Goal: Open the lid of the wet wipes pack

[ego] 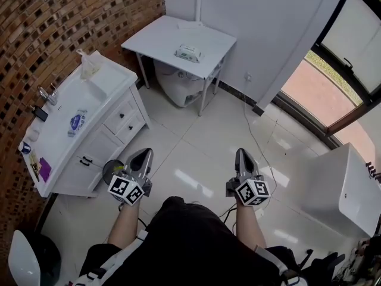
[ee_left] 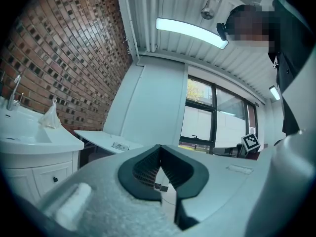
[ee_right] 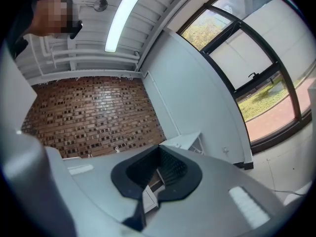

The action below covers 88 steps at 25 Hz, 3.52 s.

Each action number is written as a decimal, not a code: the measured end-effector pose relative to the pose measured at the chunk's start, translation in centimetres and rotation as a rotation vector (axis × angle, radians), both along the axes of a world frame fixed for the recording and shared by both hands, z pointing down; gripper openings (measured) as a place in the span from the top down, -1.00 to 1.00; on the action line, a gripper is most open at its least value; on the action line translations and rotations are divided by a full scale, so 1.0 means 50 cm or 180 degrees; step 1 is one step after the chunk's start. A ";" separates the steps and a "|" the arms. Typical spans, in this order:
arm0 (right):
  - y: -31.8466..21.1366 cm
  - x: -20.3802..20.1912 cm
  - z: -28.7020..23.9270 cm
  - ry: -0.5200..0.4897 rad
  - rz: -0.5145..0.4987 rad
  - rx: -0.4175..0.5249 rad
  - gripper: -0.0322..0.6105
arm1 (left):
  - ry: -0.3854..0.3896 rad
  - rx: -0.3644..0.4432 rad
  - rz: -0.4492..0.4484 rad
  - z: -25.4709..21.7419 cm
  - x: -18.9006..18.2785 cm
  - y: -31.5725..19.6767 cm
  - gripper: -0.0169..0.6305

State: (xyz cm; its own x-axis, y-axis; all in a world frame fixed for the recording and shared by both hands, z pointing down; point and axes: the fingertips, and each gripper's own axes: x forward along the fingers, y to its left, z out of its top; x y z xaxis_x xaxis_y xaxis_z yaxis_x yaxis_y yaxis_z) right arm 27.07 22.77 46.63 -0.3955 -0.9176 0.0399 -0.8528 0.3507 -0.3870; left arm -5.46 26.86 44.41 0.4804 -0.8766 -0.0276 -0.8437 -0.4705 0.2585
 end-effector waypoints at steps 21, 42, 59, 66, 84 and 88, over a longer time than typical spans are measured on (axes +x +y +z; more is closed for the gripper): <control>0.070 0.223 -0.051 0.0300 0.0612 0.0152 0.88 | -0.0090 0.0255 0.0360 -0.036 0.208 -0.138 0.94; -0.044 0.033 -0.046 0.0463 0.0362 0.0149 0.88 | -0.0241 0.0234 0.0254 -0.023 0.022 -0.159 0.95; -0.147 -0.146 -0.095 0.0490 0.0242 0.0186 0.88 | -0.0073 0.0391 0.0337 -0.034 -0.153 -0.231 0.94; -0.195 -0.169 -0.058 0.0510 0.0156 0.0108 0.88 | -0.0146 0.0262 0.0341 -0.002 -0.169 -0.268 0.94; -0.551 -0.041 -0.034 0.0258 -0.0049 0.0275 0.88 | -0.0372 0.0353 0.0094 -0.016 -0.050 -0.551 0.94; -0.590 -0.005 -0.021 0.0261 -0.0080 0.0239 0.88 | -0.0388 0.0323 0.0049 -0.020 -0.014 -0.594 0.94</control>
